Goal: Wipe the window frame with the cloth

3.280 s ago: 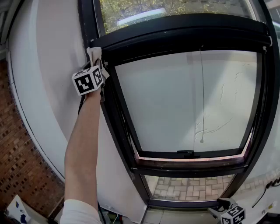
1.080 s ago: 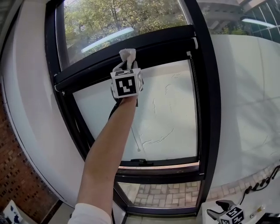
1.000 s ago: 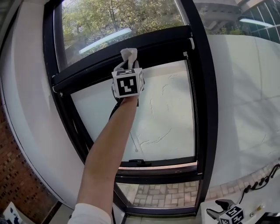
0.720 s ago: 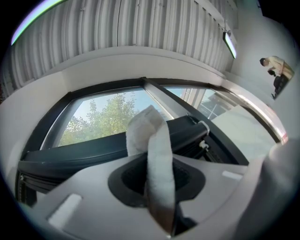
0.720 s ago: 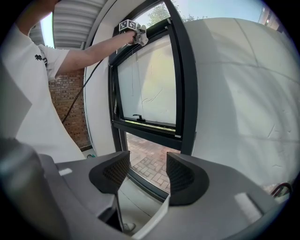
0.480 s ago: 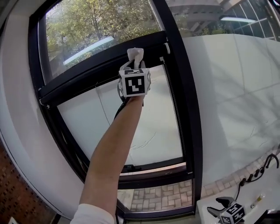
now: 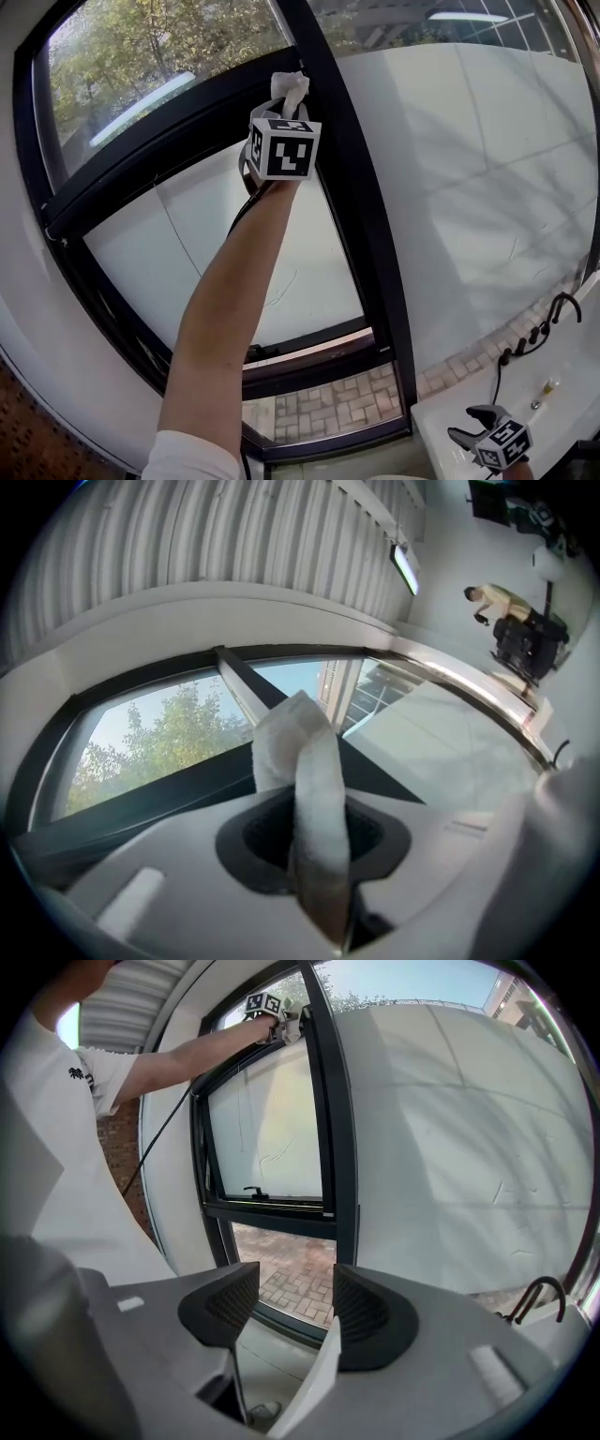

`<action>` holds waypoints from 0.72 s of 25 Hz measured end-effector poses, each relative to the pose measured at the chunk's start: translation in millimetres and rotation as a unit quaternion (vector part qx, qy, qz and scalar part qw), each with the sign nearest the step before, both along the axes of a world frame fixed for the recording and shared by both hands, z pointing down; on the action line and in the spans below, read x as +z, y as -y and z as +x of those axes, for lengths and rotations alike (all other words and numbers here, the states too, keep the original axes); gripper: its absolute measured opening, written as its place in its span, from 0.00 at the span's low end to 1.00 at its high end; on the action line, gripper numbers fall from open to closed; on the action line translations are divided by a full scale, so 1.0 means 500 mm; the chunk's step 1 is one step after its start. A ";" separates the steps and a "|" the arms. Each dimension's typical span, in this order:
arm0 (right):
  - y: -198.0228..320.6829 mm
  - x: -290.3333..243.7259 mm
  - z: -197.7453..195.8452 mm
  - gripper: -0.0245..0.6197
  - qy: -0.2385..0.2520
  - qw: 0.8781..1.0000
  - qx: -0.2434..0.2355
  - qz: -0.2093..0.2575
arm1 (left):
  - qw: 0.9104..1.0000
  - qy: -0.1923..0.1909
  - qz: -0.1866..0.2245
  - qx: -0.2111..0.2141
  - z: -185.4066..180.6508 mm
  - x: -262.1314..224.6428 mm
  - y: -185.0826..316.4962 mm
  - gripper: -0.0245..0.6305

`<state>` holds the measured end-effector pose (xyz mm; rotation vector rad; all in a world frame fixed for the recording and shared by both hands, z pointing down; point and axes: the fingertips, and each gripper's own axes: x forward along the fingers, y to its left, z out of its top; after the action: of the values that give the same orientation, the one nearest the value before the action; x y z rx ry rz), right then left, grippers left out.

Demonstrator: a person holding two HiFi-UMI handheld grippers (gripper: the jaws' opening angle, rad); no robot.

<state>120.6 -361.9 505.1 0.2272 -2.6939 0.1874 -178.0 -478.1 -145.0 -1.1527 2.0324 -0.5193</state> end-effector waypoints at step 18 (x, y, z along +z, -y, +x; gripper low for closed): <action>-0.009 0.012 -0.007 0.42 -0.001 1.000 -0.007 -0.003 | 0.954 0.208 -0.203 -0.070 0.027 0.240 0.070 0.17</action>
<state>116.8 -357.3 511.3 0.2075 -2.6925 0.1922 -164.4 -512.9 -25.2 -1.0194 1.6862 -1.1899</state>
